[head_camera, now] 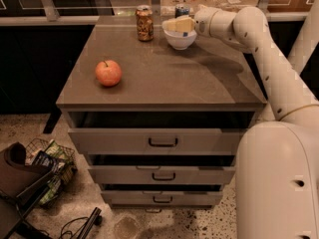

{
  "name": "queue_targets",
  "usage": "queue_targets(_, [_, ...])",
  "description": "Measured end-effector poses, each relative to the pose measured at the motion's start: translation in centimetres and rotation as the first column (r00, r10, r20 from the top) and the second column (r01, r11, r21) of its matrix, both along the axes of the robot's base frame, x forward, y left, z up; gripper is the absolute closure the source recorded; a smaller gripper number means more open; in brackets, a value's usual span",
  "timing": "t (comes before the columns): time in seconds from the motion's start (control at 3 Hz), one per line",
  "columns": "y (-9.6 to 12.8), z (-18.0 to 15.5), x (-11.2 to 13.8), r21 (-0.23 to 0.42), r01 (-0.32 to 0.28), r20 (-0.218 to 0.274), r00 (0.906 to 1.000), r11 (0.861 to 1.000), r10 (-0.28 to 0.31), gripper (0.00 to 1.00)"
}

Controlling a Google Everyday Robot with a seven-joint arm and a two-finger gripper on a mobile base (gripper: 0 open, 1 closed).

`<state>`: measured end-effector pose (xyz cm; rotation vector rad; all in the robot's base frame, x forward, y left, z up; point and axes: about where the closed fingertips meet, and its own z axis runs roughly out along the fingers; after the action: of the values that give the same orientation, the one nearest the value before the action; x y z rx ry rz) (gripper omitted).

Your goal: Pick redbull can from white bowl and place on counter

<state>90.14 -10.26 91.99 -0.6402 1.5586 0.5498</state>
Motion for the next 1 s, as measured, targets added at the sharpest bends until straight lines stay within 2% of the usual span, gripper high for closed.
queue_targets(0.33, [0.69,-0.3,0.59,0.009,-0.004,0.009,0.9999,1.0,0.004,0.16])
queue_targets(1.0, [1.39,-0.53,0.68,0.01,-0.012,0.006,0.9999,1.0,0.012,0.62])
